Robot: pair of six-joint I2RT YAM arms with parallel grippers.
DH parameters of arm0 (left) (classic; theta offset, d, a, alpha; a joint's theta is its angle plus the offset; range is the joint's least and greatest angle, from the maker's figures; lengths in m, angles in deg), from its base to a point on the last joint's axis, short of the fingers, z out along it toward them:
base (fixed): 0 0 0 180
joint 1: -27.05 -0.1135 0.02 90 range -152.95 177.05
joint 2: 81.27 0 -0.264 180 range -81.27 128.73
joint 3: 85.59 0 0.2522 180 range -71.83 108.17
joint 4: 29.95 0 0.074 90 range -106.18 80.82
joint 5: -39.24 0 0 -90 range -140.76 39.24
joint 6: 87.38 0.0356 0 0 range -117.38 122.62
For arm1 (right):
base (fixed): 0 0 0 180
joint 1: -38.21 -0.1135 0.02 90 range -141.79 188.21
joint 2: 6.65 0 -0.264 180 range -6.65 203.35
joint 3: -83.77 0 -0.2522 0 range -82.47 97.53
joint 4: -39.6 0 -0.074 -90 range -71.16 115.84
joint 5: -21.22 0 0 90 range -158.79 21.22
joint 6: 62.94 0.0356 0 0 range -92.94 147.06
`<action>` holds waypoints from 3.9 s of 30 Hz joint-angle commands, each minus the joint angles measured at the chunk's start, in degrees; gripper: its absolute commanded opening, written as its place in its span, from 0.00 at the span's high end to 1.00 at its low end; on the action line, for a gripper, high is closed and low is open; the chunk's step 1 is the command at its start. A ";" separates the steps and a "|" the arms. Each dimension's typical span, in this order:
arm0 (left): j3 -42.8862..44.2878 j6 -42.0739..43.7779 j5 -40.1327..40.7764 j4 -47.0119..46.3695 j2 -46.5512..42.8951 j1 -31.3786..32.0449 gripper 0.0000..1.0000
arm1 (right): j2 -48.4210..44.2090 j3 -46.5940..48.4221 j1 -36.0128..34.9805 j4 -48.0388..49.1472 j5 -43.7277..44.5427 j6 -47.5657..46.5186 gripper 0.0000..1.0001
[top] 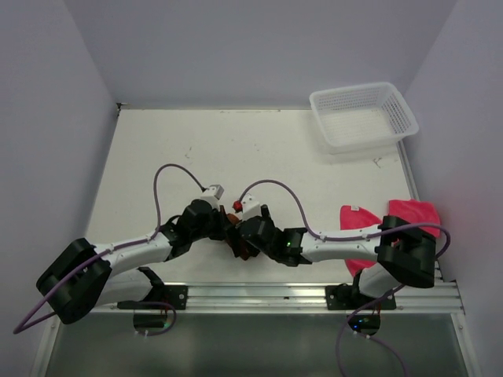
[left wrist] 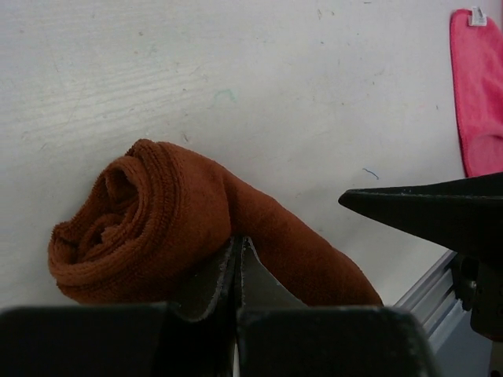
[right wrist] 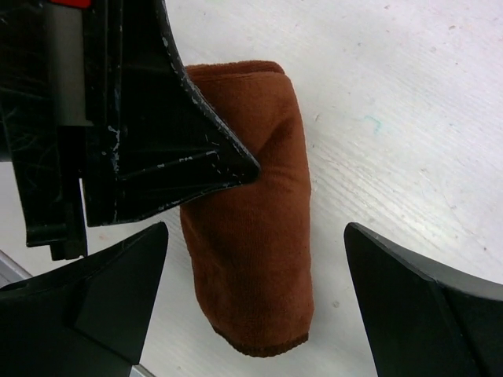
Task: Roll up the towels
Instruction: Place the rolled towel into the container
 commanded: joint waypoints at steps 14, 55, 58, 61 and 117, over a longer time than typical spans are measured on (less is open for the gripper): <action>-0.85 0.16 3.19 4.84 -1.67 0.21 1.00 | 9.61 -1.68 0.58 11.47 -3.13 -3.05 0.07; 29.73 12.28 8.38 28.30 -3.43 -19.12 1.00 | -1.46 -4.15 5.31 6.82 -2.94 -7.00 1.00; 32.11 13.69 8.91 29.98 -3.52 -19.65 1.00 | -3.31 -1.88 9.70 4.72 -4.08 -8.32 1.00; 35.44 15.09 9.26 32.43 -2.55 -19.92 1.00 | -5.24 1.47 15.59 2.70 -4.87 -10.86 1.00; 34.31 23.01 -0.67 30.69 8.00 -22.03 1.00 | 42.48 55.09 70.27 -13.75 -11.12 -13.95 0.27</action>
